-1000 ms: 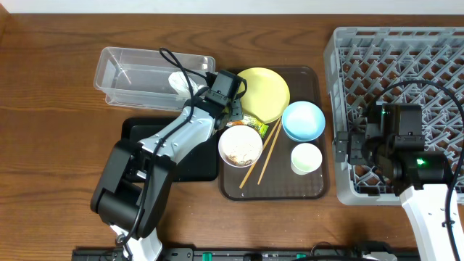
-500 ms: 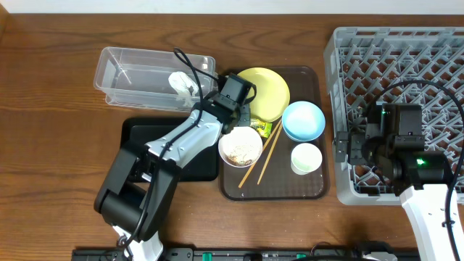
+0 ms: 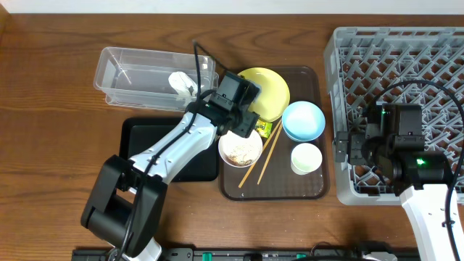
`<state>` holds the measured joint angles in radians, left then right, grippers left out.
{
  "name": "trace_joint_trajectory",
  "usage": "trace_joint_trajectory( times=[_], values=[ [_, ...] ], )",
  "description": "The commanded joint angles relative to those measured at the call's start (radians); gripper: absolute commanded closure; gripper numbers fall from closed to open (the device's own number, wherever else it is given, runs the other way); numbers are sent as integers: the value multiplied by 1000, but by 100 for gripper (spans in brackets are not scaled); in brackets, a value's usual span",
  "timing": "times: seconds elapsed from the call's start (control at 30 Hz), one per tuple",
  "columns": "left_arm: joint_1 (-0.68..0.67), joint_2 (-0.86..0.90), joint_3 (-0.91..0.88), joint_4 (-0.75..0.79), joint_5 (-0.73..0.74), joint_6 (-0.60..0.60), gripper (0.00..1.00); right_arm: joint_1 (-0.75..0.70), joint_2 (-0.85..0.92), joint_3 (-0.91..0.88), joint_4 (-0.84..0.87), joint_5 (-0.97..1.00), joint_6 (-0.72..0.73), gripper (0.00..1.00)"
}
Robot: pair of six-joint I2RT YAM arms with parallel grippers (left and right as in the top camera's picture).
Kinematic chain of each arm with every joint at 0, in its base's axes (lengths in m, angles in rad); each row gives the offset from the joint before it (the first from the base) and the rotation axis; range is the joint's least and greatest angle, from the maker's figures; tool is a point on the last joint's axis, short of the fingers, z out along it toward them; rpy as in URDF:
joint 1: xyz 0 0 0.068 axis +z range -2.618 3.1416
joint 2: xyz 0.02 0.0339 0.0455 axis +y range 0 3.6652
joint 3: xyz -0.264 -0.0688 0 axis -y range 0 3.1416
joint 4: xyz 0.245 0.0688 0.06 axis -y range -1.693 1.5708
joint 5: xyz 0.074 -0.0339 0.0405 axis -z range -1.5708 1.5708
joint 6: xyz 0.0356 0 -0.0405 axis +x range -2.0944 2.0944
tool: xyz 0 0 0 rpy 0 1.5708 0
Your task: Sort waste into correct bins and load items into the dishwasher rack
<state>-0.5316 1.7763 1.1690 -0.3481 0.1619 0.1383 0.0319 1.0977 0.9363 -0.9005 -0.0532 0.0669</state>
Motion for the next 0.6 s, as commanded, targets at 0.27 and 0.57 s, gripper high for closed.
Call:
trace_joint_trajectory(
  times=[0.27, 0.57],
  values=[
    [2, 29, 0, -2, 20, 490, 34, 4, -5, 19, -2, -8, -9, 1],
    [3, 40, 0, 69, -21, 509, 35, 4, -5, 19, -8, -8, -9, 1]
  ],
)
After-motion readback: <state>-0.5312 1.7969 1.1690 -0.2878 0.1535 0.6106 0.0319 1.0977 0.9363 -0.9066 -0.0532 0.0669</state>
